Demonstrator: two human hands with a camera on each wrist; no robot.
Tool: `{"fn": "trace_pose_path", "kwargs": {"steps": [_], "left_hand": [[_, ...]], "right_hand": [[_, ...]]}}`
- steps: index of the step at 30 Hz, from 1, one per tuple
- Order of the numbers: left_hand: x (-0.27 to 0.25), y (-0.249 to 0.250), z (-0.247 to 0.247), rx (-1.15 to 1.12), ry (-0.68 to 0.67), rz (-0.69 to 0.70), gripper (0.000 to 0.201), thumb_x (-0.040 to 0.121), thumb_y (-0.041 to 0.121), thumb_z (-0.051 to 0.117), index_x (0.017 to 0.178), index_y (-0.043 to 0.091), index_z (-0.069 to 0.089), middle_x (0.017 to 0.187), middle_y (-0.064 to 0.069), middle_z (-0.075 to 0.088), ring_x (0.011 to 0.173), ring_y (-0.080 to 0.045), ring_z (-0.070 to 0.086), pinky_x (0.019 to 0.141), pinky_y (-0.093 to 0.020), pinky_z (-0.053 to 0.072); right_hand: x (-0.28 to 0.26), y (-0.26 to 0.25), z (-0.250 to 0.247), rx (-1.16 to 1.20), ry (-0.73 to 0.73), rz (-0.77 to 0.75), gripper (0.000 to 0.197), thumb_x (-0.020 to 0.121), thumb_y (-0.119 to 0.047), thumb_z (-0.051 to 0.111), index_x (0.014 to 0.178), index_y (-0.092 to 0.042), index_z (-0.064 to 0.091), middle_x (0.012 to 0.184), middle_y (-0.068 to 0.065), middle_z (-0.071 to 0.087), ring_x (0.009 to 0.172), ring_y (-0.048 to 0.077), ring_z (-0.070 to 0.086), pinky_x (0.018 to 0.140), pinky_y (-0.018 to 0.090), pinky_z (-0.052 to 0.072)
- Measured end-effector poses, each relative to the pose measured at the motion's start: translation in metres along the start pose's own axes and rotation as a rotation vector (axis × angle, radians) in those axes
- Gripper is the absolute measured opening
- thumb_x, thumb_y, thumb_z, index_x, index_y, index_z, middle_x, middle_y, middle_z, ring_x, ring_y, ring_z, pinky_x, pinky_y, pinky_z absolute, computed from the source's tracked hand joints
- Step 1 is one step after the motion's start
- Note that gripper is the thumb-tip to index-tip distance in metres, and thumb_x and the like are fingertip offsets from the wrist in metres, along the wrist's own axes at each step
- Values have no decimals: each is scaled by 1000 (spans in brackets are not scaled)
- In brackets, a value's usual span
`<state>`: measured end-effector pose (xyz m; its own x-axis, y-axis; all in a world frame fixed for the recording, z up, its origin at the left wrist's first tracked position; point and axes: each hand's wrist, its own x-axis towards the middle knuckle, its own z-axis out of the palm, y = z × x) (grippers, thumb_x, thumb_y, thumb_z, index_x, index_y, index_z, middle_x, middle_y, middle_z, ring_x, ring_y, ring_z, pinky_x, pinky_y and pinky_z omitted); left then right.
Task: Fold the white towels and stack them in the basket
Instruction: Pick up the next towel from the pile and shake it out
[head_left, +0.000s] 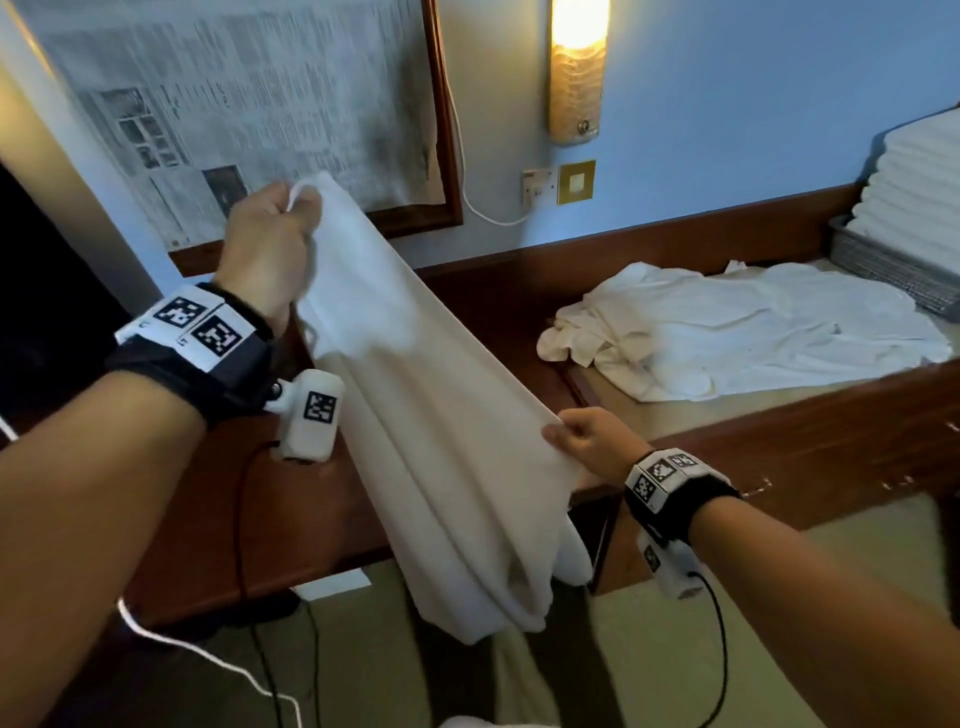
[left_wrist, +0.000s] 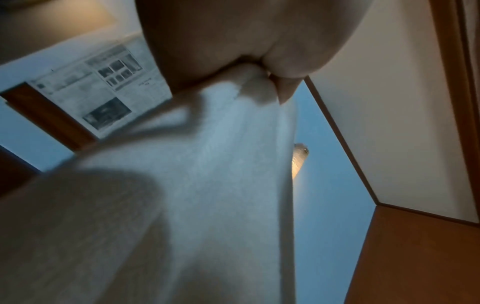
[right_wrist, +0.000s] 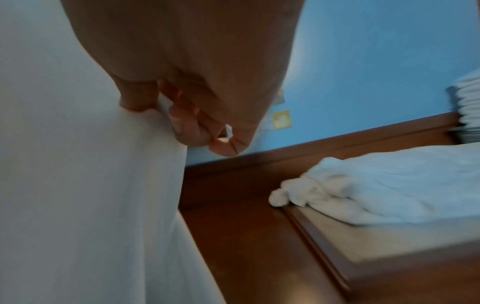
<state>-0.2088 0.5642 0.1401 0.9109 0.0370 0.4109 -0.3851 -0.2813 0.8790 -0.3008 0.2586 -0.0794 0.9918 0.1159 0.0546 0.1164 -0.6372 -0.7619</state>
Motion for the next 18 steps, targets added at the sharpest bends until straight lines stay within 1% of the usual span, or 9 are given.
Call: {"fn": "trace_pose_path", "kwargs": {"steps": [2, 4, 5, 7, 9, 12, 13, 15, 18], "left_hand": [[11, -3, -15, -25, 49, -22, 38, 102, 20, 51, 65, 25, 46, 42, 11, 36, 36, -6, 32, 41, -25, 20], [24, -6, -30, -37, 100, -28, 47, 100, 17, 51, 54, 27, 55, 38, 15, 36, 37, -3, 33, 44, -29, 19], [30, -6, -36, -43, 134, -17, 50, 98, 20, 51, 50, 31, 61, 39, 16, 38, 39, 0, 36, 47, -30, 21], [35, -1, -41, -45, 183, 9, 45, 97, 27, 51, 57, 39, 68, 43, 21, 47, 46, 6, 44, 53, -19, 31], [34, 3, -38, 0, 164, 2, 38, 101, 30, 51, 65, 24, 61, 45, 20, 49, 46, 7, 46, 51, -11, 33], [21, 10, -22, -4, 54, 44, 37, 96, 37, 57, 63, 25, 47, 45, 9, 39, 40, -4, 36, 44, -31, 23], [15, 12, -13, 12, 0, 58, 38, 98, 35, 56, 62, 25, 45, 43, 9, 36, 37, -5, 32, 43, -34, 18], [2, 15, 9, 85, -99, 84, 42, 105, 27, 49, 63, 25, 42, 39, 10, 35, 31, -6, 28, 35, -26, 16], [-18, 19, 45, 110, -277, 138, 42, 106, 21, 49, 67, 13, 37, 51, 8, 35, 43, -7, 28, 43, -22, 24]], "right_hand": [[-13, 36, -4, -67, -1, 118, 45, 97, -39, 58, 65, -8, 49, 62, -1, 44, 58, 12, 41, 61, 33, 35], [-30, 67, -12, -136, -20, 253, 40, 98, -38, 58, 65, -14, 54, 65, -3, 52, 63, 15, 51, 63, 32, 39], [-38, 81, -16, -185, -32, 325, 38, 98, -37, 57, 66, -18, 54, 67, -3, 55, 69, 17, 56, 65, 32, 40], [-56, 107, -27, -297, -38, 491, 35, 99, -37, 56, 67, -22, 52, 74, -2, 59, 83, 24, 62, 70, 31, 41], [-68, 125, -39, -380, -19, 647, 29, 99, -34, 56, 73, -20, 59, 88, 6, 67, 95, 29, 66, 74, 30, 46], [-67, 129, -51, -488, -38, 752, 21, 96, -23, 56, 101, -13, 73, 109, 13, 71, 102, 32, 67, 83, 33, 53], [-60, 123, -51, -501, -46, 745, 23, 95, -23, 56, 104, -11, 74, 111, 14, 71, 103, 32, 66, 84, 34, 53], [-37, 95, -49, -439, 2, 626, 23, 94, -23, 58, 103, -10, 73, 108, 14, 72, 102, 32, 66, 85, 35, 52], [5, 23, -54, -162, 196, 229, 20, 93, -24, 64, 108, -15, 72, 105, 4, 72, 98, 21, 66, 89, 33, 51]]}}
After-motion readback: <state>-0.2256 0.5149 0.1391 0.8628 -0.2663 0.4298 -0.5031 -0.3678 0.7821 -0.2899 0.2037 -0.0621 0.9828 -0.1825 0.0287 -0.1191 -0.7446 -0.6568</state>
